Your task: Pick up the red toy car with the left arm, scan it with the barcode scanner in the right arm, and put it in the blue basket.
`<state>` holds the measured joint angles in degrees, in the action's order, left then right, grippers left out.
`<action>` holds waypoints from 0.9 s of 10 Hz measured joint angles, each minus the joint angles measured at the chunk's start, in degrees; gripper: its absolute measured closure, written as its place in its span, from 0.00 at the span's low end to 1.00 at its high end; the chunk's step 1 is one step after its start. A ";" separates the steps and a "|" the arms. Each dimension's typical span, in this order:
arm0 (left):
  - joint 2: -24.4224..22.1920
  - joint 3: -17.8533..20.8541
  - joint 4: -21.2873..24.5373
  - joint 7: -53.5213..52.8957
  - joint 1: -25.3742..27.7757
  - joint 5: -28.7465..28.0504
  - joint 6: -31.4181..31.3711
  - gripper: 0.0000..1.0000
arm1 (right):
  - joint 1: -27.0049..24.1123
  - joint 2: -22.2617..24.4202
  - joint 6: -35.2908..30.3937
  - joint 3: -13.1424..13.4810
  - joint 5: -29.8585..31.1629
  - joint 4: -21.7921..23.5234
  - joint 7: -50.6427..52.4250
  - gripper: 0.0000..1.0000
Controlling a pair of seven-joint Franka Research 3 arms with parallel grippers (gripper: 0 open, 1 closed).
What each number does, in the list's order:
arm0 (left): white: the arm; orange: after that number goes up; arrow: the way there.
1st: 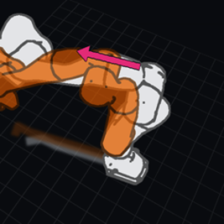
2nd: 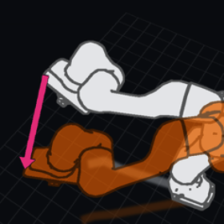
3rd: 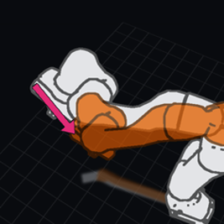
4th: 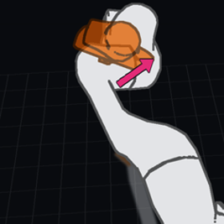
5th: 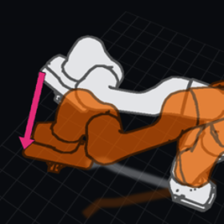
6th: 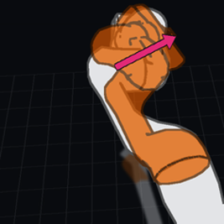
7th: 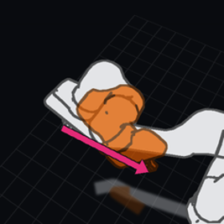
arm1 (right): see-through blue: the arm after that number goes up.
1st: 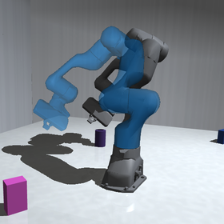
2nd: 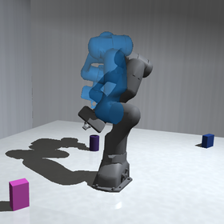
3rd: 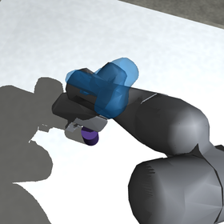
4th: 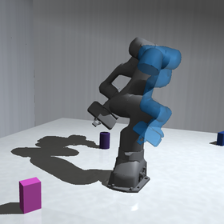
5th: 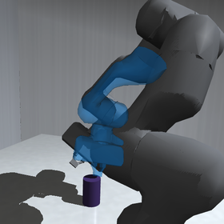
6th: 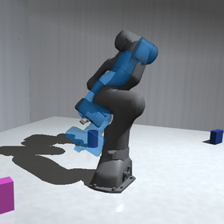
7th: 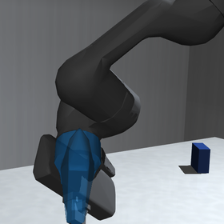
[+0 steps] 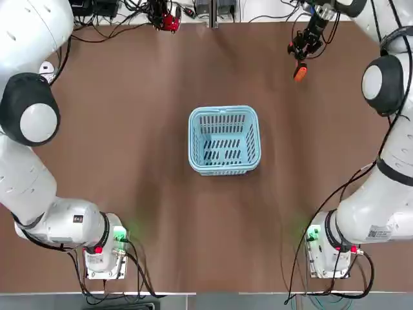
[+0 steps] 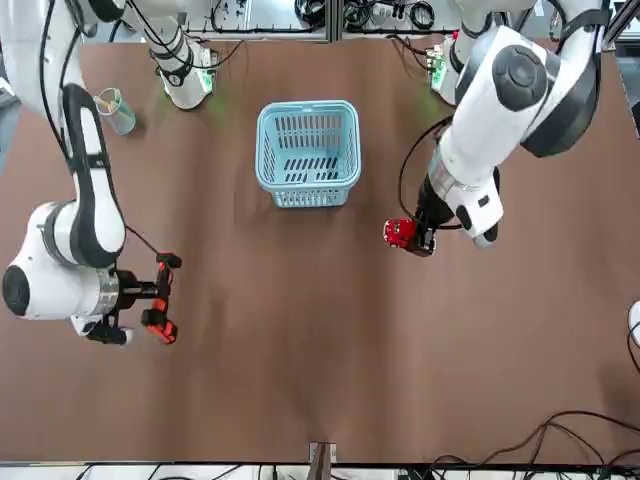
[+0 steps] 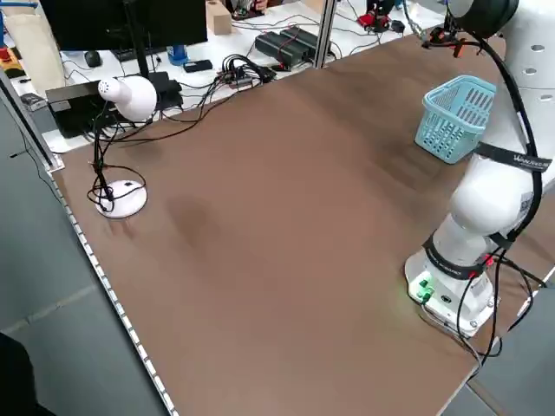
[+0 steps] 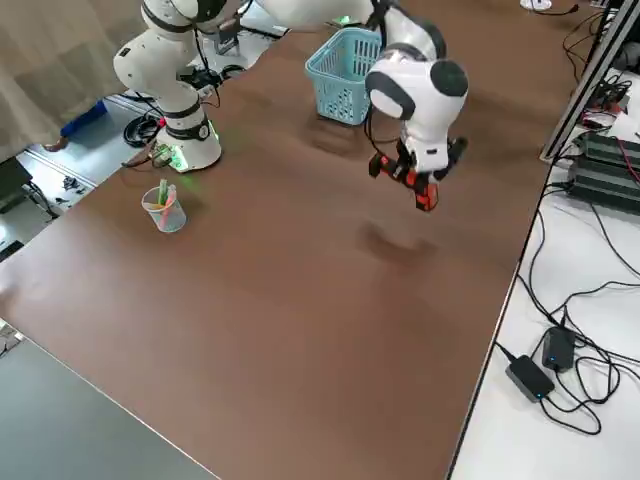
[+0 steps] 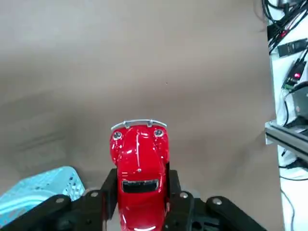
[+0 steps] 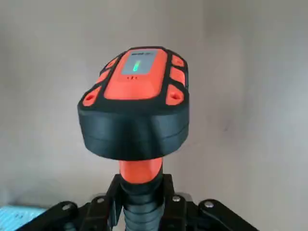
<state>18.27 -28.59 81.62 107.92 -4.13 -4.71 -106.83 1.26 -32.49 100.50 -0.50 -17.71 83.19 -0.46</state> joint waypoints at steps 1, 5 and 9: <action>1.17 -0.01 -2.04 3.48 -1.04 -0.26 1.19 0.56 | 0.10 2.18 -4.21 -0.56 -2.10 -0.08 -0.02 0.63; 7.10 0.29 -6.77 14.62 -5.69 -0.44 1.98 0.56 | 2.05 5.00 -10.26 -1.14 -13.06 0.57 -0.44 0.63; 9.15 1.05 -8.22 17.86 -9.34 -0.44 2.07 0.56 | 2.14 4.76 -17.06 -1.01 -27.05 1.41 3.96 0.63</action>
<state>27.41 -27.54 73.40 125.78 -13.47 -5.16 -104.76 3.40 -27.73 83.45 -1.51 -44.76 84.61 3.50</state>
